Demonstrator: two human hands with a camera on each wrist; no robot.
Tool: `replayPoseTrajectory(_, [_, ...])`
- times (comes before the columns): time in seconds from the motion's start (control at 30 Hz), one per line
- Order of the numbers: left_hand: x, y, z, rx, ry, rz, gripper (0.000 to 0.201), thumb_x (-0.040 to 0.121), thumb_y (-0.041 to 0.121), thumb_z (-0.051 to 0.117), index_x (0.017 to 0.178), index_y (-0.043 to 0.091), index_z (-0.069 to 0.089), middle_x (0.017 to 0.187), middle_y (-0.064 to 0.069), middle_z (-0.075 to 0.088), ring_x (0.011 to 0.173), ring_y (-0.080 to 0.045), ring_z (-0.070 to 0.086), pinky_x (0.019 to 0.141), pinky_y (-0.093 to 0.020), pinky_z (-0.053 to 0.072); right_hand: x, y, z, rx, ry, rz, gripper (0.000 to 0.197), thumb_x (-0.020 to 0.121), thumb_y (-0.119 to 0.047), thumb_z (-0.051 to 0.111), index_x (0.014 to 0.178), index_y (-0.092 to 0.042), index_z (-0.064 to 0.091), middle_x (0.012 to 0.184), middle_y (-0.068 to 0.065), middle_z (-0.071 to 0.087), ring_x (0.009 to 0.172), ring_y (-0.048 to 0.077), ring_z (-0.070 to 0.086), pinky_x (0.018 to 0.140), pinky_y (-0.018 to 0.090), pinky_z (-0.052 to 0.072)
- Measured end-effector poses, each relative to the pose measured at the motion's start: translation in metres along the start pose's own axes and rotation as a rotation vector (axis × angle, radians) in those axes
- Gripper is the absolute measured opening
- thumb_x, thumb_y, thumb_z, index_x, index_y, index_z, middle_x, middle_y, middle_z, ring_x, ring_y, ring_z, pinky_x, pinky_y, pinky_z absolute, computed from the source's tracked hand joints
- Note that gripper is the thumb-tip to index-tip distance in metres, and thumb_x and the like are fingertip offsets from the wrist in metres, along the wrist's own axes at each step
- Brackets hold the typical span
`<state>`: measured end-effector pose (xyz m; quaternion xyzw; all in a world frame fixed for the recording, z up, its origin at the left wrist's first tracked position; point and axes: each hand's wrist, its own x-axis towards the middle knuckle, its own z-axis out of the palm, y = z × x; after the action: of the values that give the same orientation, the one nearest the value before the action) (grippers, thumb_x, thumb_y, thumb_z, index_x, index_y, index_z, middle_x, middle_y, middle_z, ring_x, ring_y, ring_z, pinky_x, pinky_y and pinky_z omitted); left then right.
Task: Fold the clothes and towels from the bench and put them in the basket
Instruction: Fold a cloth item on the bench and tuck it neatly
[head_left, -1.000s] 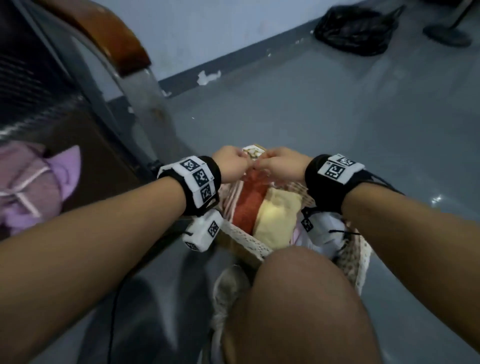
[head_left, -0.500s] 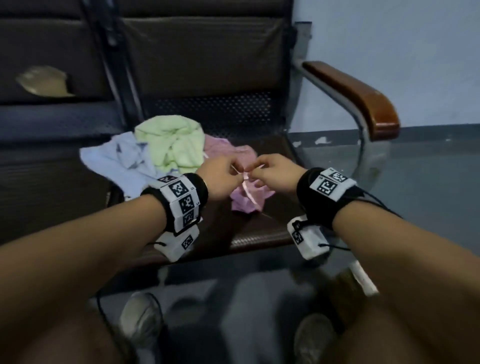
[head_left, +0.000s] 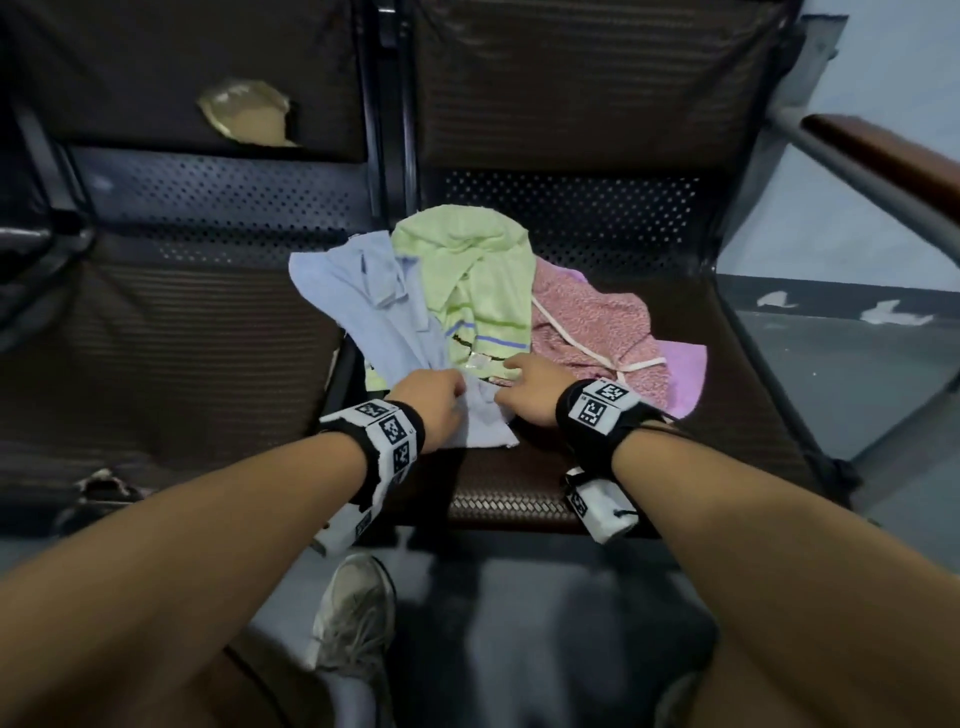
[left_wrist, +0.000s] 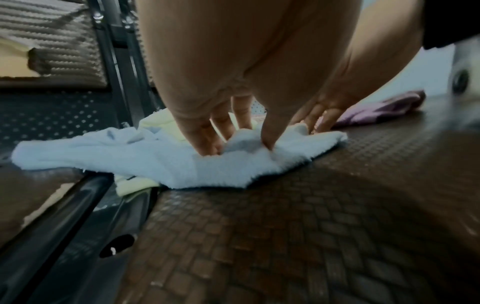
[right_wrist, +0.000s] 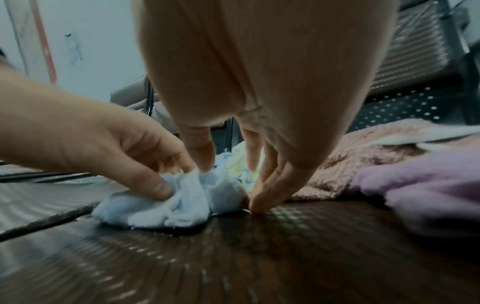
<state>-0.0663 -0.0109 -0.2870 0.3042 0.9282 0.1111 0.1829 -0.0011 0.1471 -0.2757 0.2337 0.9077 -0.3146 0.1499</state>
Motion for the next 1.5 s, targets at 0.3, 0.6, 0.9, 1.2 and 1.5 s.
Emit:
replayPoseTrajectory(0.3, [0.003,0.001,-0.035,-0.786,0.161,0.009,0.023,0.082,0.013,0.069,0.101,0.017,0.057,0.089,-0.016,0.07,0.08,-0.029,0.065,0.084,-0.045,0.053,0.008,-0.038,0.003,0.498,-0.022,-0.061,0.041,0.098,-0.042,0.049,0.103,-0.008,0.072,0.113,0.021,0.071,0.104,0.03,0.067,0.095,0.044,0.05])
replayPoseTrajectory(0.6, [0.023,-0.004,-0.043,0.06,0.124,0.111,0.05,0.081,0.02,0.063,0.13,0.025,0.051,0.126,-0.014,0.053,0.117,-0.039,0.05,0.095,-0.048,0.047,-0.036,-0.004,-0.059,0.367,0.334,-0.329,0.033,0.099,-0.025,0.038,0.068,-0.021,0.05,0.075,0.001,0.055,0.07,0.015,0.048,0.068,0.031,0.031])
replayPoseTrajectory(0.9, [0.014,0.073,-0.047,-0.241,0.305,0.381,0.034,0.089,0.038,0.069,0.078,0.018,0.045,0.072,0.003,0.047,0.069,-0.022,0.045,0.059,-0.035,0.024,-0.077,0.088,-0.112,0.521,0.704,0.025,0.013,0.095,-0.017,0.051,0.084,-0.02,0.059,0.092,0.002,0.064,0.089,0.019,0.059,0.084,0.033,0.047])
replayPoseTrajectory(1.2, [-0.024,0.159,-0.046,-0.478,0.096,0.503,0.02,0.073,0.032,0.054,0.069,0.02,0.037,0.071,0.003,0.042,0.068,-0.017,0.042,0.062,-0.035,0.028,-0.107,0.089,-0.102,0.143,0.364,-0.307,0.014,0.09,-0.028,0.067,0.089,-0.014,0.066,0.083,0.0,0.066,0.079,0.017,0.06,0.08,0.047,0.05])
replayPoseTrajectory(1.5, [-0.007,0.147,-0.054,-0.202,0.413,0.397,0.022,0.097,0.031,0.057,0.085,0.014,0.055,0.087,-0.005,0.066,0.082,-0.029,0.059,0.068,-0.039,0.045,-0.116,0.11,-0.114,0.024,0.703,-0.355,0.032,0.091,-0.031,0.065,0.122,-0.031,0.062,0.093,-0.02,0.055,0.083,-0.002,0.05,0.074,0.009,0.037])
